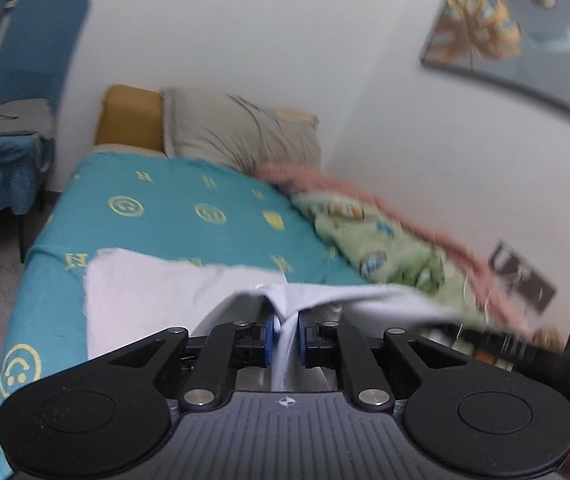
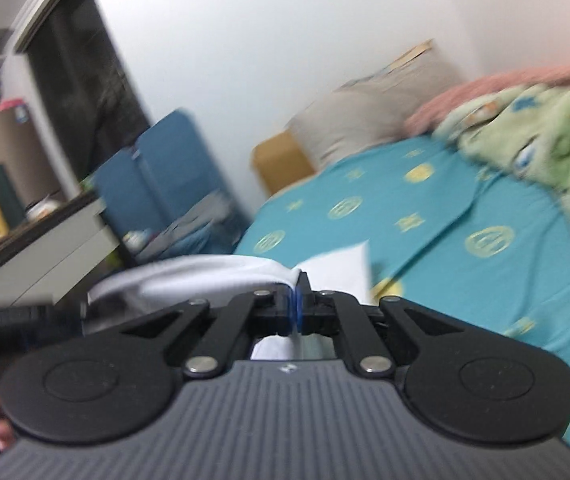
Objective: Fold clothes
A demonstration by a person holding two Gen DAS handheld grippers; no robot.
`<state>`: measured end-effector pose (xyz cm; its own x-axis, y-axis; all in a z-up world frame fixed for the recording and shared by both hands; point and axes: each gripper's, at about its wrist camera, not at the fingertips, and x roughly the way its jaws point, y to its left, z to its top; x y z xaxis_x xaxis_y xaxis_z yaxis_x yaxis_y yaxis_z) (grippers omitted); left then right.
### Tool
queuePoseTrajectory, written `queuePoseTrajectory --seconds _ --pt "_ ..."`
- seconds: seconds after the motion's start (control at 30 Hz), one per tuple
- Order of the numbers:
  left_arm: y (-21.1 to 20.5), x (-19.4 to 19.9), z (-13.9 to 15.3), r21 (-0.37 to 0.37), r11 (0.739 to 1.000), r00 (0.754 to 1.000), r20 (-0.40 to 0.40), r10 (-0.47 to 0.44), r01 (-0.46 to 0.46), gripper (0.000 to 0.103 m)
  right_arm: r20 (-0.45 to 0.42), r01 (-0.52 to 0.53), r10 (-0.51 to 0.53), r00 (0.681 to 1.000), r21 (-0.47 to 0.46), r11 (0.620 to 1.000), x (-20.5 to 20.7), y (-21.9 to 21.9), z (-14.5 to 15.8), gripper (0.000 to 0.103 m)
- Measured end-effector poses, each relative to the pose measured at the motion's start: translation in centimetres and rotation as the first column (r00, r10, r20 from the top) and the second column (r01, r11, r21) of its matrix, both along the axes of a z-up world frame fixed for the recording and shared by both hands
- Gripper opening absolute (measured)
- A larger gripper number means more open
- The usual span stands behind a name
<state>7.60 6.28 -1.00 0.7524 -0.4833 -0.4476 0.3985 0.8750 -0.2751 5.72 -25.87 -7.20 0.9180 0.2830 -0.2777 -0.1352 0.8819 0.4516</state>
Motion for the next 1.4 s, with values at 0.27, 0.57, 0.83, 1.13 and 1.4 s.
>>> queuePoseTrajectory --seconds 0.27,0.57,0.83,1.13,1.4 --pt "-3.9 0.4 -3.5 0.22 0.97 0.991 -0.1 -0.087 0.107 0.035 0.12 0.043 -0.042 0.992 -0.011 0.999 -0.6 -1.4 1.1 0.004" --pt "-5.9 0.1 -5.5 0.294 0.949 0.989 -0.122 -0.08 0.113 0.017 0.178 0.077 -0.067 0.982 -0.05 0.996 -2.6 -1.6 2.2 0.004" --pt "0.0 -4.2 0.9 -0.06 0.998 0.967 0.249 0.051 -0.037 0.008 -0.029 0.093 -0.095 0.995 -0.069 0.993 -0.6 -2.2 -0.3 0.004" --pt "2.8 -5.0 2.3 -0.242 0.968 0.956 0.26 0.134 -0.07 0.008 -0.099 -0.048 0.043 0.994 -0.05 0.998 -0.4 0.0 -1.7 0.008" --pt "5.6 -3.6 3.6 -0.311 0.944 0.957 0.224 0.185 -0.11 0.008 -0.116 0.02 -0.022 0.993 -0.017 1.0 -0.4 -1.2 -1.8 0.035"
